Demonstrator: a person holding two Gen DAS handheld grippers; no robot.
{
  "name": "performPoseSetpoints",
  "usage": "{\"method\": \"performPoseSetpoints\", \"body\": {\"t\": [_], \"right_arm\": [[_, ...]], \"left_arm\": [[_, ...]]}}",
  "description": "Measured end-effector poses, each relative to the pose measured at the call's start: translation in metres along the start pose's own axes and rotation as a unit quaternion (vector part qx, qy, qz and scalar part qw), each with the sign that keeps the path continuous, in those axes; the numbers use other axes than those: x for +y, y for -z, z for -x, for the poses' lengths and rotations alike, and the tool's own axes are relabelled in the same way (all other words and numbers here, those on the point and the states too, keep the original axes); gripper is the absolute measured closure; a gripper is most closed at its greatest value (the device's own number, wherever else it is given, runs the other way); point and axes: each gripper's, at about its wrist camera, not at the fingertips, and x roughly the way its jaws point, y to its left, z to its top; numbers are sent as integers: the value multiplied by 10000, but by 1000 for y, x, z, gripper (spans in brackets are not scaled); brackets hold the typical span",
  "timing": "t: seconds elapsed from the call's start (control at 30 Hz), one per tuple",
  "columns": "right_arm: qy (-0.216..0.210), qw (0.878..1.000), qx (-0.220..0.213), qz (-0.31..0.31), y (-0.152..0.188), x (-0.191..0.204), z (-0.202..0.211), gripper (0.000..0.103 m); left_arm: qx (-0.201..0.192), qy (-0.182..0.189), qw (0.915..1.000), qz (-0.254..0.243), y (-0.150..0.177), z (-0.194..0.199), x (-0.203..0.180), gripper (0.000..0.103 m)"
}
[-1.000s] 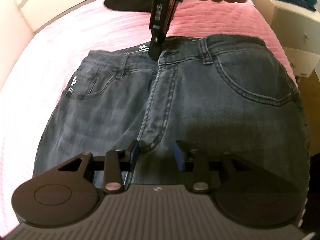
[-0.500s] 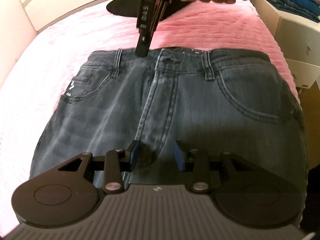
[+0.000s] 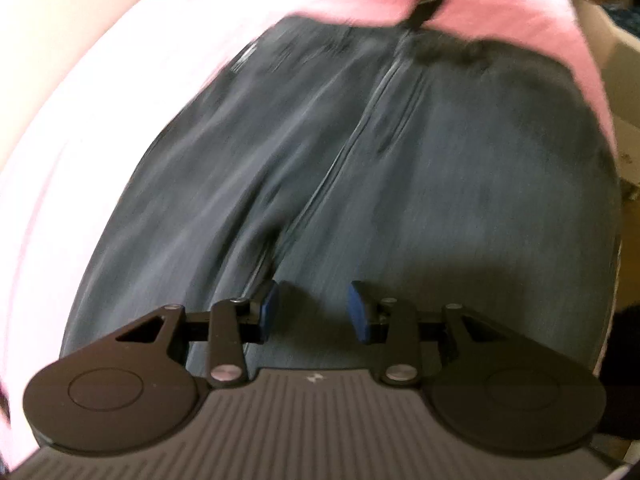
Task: Fold clothes
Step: 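Release the jeans and pull both grippers back from the flattened jeans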
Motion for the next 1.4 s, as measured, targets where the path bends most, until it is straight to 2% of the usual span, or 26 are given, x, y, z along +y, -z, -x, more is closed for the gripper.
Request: {"method": "performPoseSetpoints", "body": {"t": [0.1,0.17,0.23,0.37,0.43,0.47,0.57,0.7,0.8,0.9,1.03,1.1,1.27,1.37,1.4], "right_arm": [[241,9980,400,-437,22,10,-18,49],[594,9967,350,-435,26,29,-13,49],[721,9964,298,-341,28,53,-4,48],[573,9978,302,-125,33,119,17,46],[482,9985,239,-32,38,155,24,29],[414,9989,209,-18,40,173,27,28],[170,9997,171,-34,47,229,31,28],[-40,9999,124,31,56,293,29,28],[-177,9996,162,130,60,333,24,28],[-289,9987,248,342,62,356,18,28],[-230,9977,309,564,55,355,14,28],[-157,9978,384,511,50,343,6,28],[44,9976,568,392,27,296,-24,28],[176,9970,635,405,16,263,-44,28],[232,9968,672,360,16,252,-50,28]], "left_arm": [[282,-169,9987,390,42,9,12,70],[368,-265,9974,560,70,18,16,70],[351,-304,9963,724,94,33,19,70],[309,-392,9939,987,137,75,27,70],[277,-485,9917,1154,159,100,36,68],[260,-532,9902,1263,169,112,42,66],[234,-767,9839,1599,215,149,69,64],[277,-1127,9749,1902,261,177,115,64],[128,-1340,9709,1979,278,191,153,64],[-2,-1324,9684,2114,280,190,180,64],[-170,-1153,9657,2322,266,176,213,63],[-262,-960,9606,2593,250,156,232,63],[-172,-853,9432,3207,223,87,295,62],[-9,-801,9482,3073,217,41,319,62],[-52,-707,9527,2956,215,30,321,62]]}}
